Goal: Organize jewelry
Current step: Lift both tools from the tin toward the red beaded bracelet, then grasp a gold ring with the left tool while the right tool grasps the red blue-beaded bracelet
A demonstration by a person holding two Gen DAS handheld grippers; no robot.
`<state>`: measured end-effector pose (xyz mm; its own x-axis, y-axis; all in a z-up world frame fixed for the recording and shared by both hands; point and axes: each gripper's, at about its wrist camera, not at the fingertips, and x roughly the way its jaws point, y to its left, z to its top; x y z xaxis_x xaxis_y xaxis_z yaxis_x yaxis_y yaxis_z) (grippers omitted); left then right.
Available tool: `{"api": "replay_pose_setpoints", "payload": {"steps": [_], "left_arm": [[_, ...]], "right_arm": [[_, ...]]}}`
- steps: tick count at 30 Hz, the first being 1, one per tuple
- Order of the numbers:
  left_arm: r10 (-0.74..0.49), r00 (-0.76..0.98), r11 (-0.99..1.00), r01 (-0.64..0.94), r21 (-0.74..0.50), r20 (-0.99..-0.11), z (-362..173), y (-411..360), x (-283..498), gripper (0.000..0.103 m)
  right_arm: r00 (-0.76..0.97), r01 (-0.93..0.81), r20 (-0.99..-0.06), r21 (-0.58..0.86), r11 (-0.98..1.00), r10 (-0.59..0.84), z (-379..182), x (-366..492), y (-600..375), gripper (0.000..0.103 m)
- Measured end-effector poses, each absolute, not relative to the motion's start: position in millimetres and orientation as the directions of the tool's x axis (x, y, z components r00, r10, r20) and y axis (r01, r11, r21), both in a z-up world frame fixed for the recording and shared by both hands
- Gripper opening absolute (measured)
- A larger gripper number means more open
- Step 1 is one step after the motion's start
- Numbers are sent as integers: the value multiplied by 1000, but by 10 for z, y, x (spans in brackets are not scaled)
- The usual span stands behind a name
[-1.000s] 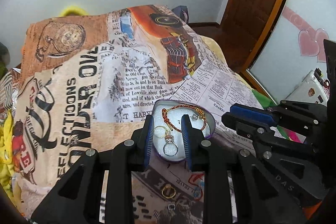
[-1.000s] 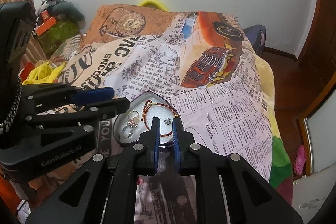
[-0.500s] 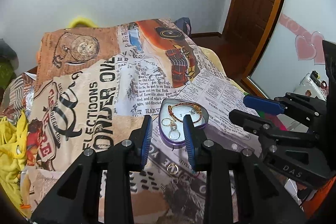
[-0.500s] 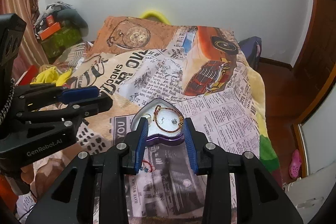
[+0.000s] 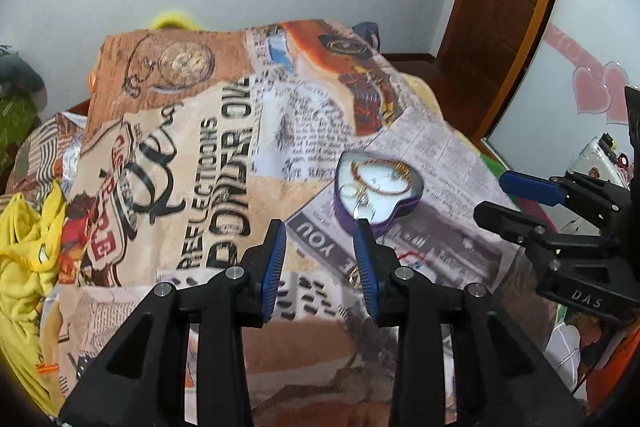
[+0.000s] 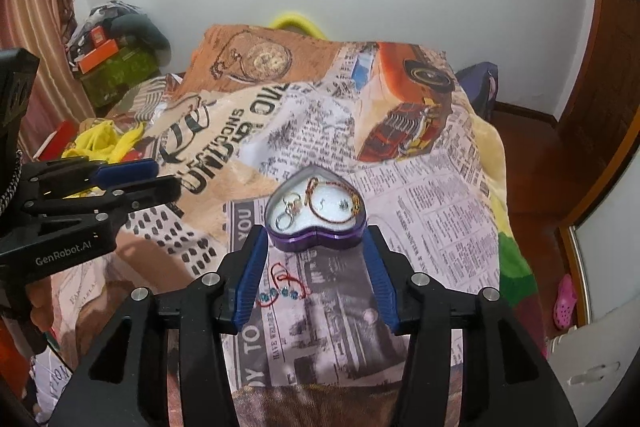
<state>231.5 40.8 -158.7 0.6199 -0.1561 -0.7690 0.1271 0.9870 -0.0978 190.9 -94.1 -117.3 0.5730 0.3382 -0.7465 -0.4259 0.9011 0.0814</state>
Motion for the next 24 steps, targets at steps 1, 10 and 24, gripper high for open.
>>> {"api": "replay_pose_setpoints", "payload": {"steps": [1,10,24], "left_arm": [[-157,613,987,126,-101,-775,-1627,420,2314,34],[-174,553,984,129,-123,-815,-1977,460,2349,34],[-172,521,983,141,-114,-836,-2180,441,2341,34]], "right_arm": [[565,-424,-755,82,902,334,-1225,1921,-935,45],[457,-427,-826,121,896,330,-1671,1944,-895,45],[411,-454,-853,116,884,323,-2015,1914,-647,46]]}}
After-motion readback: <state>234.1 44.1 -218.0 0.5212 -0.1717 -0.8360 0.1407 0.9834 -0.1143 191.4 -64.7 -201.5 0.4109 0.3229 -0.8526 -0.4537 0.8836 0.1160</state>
